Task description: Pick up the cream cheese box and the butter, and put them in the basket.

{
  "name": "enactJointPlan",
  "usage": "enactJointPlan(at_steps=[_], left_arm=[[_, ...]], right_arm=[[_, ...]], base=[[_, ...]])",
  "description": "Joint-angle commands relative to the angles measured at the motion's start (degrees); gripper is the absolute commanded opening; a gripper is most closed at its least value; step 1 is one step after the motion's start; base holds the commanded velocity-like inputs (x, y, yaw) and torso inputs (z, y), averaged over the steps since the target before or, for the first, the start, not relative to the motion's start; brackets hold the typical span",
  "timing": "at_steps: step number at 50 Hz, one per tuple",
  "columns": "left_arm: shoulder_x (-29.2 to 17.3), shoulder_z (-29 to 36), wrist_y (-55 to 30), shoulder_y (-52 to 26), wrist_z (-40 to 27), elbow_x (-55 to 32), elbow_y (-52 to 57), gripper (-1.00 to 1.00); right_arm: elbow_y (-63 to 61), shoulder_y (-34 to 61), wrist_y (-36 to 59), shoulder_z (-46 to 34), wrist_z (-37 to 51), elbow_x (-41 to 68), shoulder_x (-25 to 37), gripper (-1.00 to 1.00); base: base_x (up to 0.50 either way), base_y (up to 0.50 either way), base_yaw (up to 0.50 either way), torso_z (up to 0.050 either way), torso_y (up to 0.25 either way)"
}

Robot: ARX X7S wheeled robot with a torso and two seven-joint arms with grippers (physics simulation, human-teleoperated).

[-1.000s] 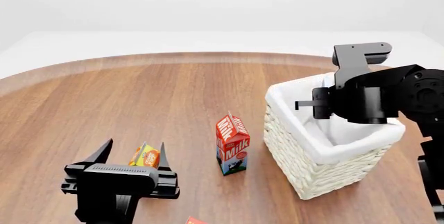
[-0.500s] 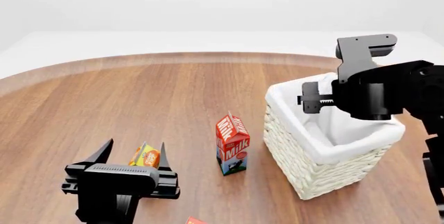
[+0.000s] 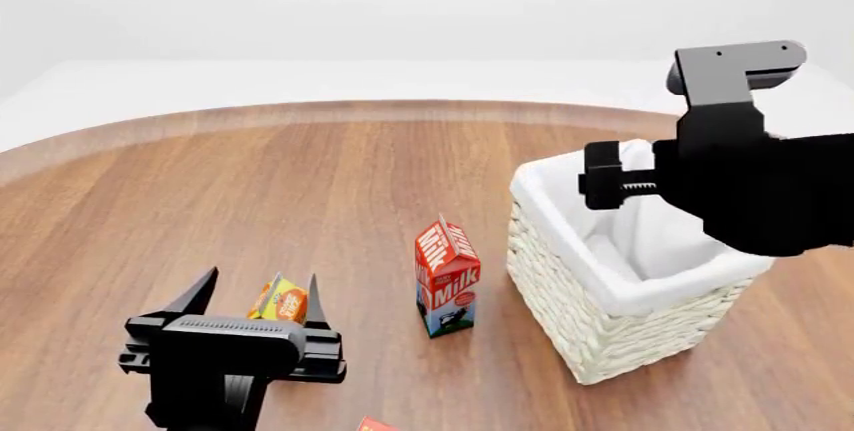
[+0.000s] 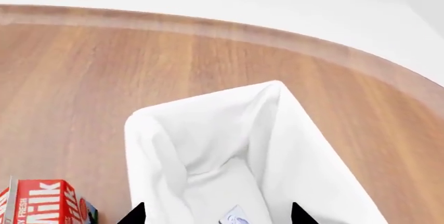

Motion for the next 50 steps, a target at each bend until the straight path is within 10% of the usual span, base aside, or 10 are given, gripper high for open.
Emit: enactJointPlan(at_steps=[1,50], left_arm=[[-0.19,-0.13,0.11,0.06,-0.19,-0.27,0.06,1.00],[-0.76,0.58,0.44,-0.07,-0.89,-0.62,-0.10,1.00]], right_arm=[[-11.42,-3.41,0.03,3.50,1.63,7.03,4.19,1.00],[-48.05,-15.78,3.84,9.82,-19.59,10.51,14.59,1.00]], base=[[0.00,0.00,0.00,0.000,0.000],[0.00,0.00,0.00,0.000,0.000]])
